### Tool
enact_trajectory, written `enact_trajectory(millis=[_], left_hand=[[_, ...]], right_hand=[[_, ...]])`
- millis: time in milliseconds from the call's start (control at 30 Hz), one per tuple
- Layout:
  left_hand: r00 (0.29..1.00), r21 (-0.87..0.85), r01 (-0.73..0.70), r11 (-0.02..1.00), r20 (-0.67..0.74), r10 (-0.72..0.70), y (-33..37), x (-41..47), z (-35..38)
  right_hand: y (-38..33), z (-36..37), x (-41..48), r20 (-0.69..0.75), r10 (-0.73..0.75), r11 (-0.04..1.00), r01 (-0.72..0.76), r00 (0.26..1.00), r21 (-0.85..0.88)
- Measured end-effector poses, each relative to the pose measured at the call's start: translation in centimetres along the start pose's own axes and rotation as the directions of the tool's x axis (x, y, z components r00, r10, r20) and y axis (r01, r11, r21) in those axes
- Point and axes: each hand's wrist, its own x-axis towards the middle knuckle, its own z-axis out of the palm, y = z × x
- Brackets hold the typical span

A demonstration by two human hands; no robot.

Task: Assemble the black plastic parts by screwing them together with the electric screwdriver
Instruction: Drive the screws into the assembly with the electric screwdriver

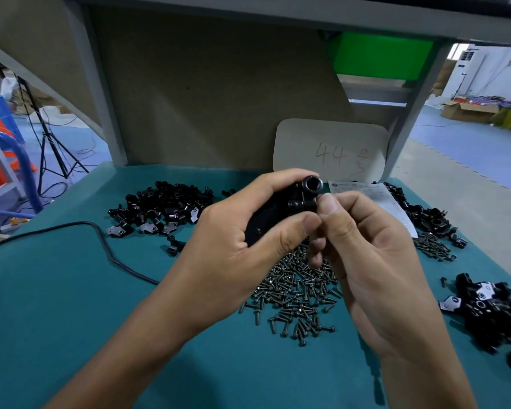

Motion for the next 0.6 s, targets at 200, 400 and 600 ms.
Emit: enact_trajectory(millis=[200, 400, 600], left_hand=[[1.000, 0.006, 0.000, 1.000, -0.005, 0.000, 0.19, -0.01, 0.16], [1.000, -0.002, 0.009, 1.000, -0.002, -0.009, 0.53, -0.06, 0.36], [1.000, 0.002, 0.015, 1.000, 0.002, -0.015, 0.70, 0.01, 0.41]], right_hand=[[-0.20, -0.09, -0.17, -0.003, -0.009, 1.000, 0.009, 1.000, -0.017], [-0.31, -0.24, -0.31, -0.012, -0.015, 0.999, 0.015, 1.000, -0.032], [-0.41, -0.32, -0.42, -0.012, -0.033, 0.999, 0.033, 0.999, -0.034]])
